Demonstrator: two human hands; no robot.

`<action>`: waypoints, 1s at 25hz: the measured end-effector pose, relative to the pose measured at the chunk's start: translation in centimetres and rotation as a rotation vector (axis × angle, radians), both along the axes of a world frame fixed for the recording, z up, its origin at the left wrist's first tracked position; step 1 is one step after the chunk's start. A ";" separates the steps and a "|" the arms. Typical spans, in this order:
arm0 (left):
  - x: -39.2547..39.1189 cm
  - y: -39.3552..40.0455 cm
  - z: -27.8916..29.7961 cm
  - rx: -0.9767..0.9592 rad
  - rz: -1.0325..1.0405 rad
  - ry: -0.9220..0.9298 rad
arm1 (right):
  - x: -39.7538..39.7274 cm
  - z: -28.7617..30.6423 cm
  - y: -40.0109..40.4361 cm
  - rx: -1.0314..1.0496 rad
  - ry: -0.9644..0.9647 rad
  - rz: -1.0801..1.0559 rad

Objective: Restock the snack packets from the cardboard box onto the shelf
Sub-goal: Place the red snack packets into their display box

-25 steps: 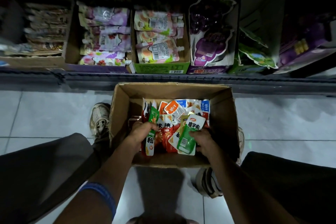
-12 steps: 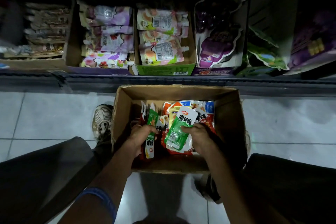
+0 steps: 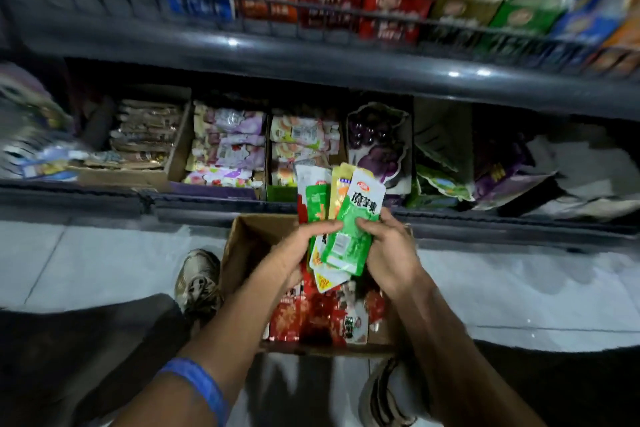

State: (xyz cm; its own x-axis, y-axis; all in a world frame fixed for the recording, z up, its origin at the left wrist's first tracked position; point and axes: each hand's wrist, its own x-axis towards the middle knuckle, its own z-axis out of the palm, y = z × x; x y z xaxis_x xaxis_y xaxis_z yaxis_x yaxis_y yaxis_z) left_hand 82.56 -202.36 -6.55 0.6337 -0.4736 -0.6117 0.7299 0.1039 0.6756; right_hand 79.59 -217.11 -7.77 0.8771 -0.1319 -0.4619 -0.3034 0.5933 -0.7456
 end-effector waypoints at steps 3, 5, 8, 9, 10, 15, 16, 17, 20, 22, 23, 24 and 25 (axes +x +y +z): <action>1.5 -0.7 6.2 -0.133 0.074 -0.108 | 1.1 7.1 0.5 -0.138 -0.187 -0.008; 2.2 -0.8 10.7 -0.275 0.082 -0.170 | 2.0 11.6 0.6 -0.326 -0.311 -0.074; 3.3 -0.9 15.0 -0.330 0.124 -0.238 | 3.2 16.8 0.3 -0.456 -0.410 -0.161; 3.7 -1.0 16.2 -0.319 0.139 -0.268 | 3.4 18.4 0.1 -0.432 -0.410 -0.181; 3.9 -1.3 17.6 -0.299 0.161 -0.285 | 3.8 19.5 -0.2 -0.407 -0.392 -0.214; 5.4 -2.5 22.1 -0.306 0.216 -0.253 | 4.9 24.0 -2.4 0.035 -0.262 -0.254; 5.6 -2.7 22.4 -0.324 0.223 -0.236 | 4.9 24.6 -2.7 0.082 -0.240 -0.212; 5.7 -3.1 22.7 -0.355 0.217 -0.221 | 4.9 25.2 -3.1 0.093 -0.225 -0.167; 6.7 -4.6 22.9 -0.321 0.201 -0.217 | 4.9 26.6 -4.3 -0.040 -0.244 -0.099; 7.4 -5.6 23.1 -0.320 0.192 -0.225 | 5.1 27.3 -5.7 -0.181 -0.221 -0.124; 8.0 -6.0 23.4 -0.332 0.193 -0.232 | 5.5 27.5 -6.7 -0.239 -0.208 -0.125; 8.4 -6.2 23.7 -0.344 0.196 -0.238 | 5.7 27.8 -7.5 -0.279 -0.200 -0.120; 8.9 -6.4 23.9 -0.362 0.199 -0.245 | 6.1 28.2 -8.2 -0.307 -0.195 -0.111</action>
State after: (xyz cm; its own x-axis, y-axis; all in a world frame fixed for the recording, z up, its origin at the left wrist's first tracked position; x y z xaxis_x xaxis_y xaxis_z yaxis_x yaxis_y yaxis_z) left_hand 91.45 -208.71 17.39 0.8387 -0.4832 -0.2512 0.4956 0.4860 0.7199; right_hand 85.68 -225.29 20.41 0.9172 -0.3376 -0.2116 -0.0841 0.3549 -0.9311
